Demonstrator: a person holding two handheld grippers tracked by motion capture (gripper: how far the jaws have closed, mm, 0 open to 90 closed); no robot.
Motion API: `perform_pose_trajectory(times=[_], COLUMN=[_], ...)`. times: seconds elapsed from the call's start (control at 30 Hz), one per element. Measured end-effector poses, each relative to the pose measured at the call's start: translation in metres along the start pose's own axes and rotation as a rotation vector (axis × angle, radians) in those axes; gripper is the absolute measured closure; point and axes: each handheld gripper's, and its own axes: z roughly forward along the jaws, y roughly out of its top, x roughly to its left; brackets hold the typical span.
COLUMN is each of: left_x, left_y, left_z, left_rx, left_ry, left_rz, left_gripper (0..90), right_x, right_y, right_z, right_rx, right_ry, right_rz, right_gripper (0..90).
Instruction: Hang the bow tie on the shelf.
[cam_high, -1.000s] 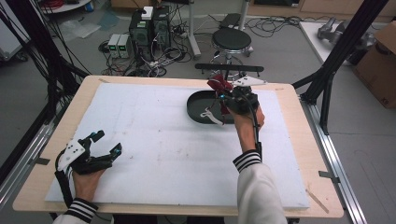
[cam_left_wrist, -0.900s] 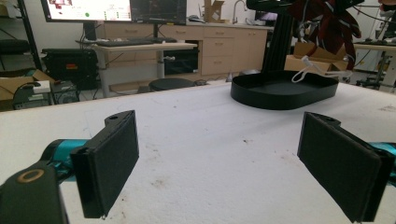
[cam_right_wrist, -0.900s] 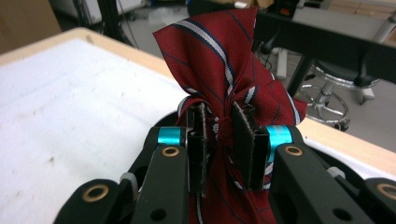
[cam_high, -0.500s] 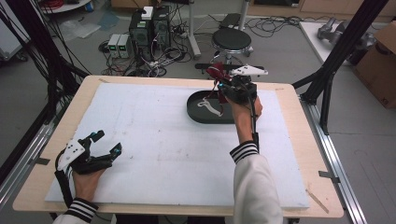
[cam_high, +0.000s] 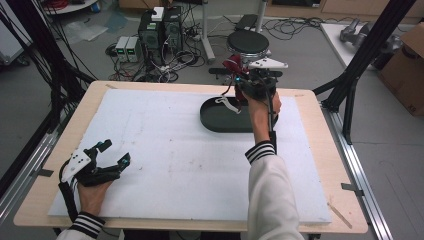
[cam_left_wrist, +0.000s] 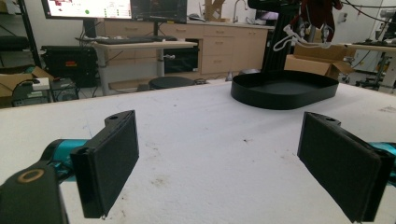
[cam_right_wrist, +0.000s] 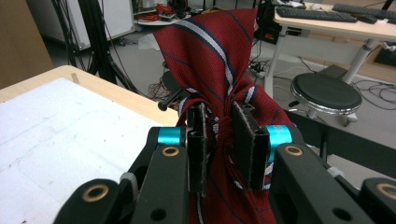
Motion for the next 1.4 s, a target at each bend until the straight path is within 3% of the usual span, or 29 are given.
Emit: perform_pose_trajectory(times=[0.1,0.37,0.57,0.77,0.97,1.4], left_x=[0.0,0.0,0.0,-0.001,-0.001,-0.001], left_y=[0.0,0.0,0.0,0.0,0.0,0.0], left_z=[0.0,0.0,0.0,0.0,0.0,0.0], left_rx=[0.0,0.002,0.001,0.0,0.0,-0.007], left_ry=[0.0,0.0,-0.001,-0.001,0.0,0.002], left_rz=[-0.001,0.001,0.004,0.005,0.008,0.009], left_gripper=[12.9,13.0,13.0,12.9,13.0,13.0], right_x=[-0.001,-0.011,-0.014,-0.021,-0.027,-0.028], right_y=[0.005,0.012,0.018,0.016,0.013,0.006], right_z=[-0.001,0.007,0.017,0.023,0.029,0.045], right_rx=[-0.022,-0.008,-0.011,-0.008,-0.025,0.007], right_ry=[-0.016,-0.05,-0.076,-0.097,-0.09,-0.095], right_rz=[-0.009,-0.008,-0.041,-0.024,-0.017,-0.023], right_gripper=[76.0,76.0,76.0,75.9,75.9,75.4])
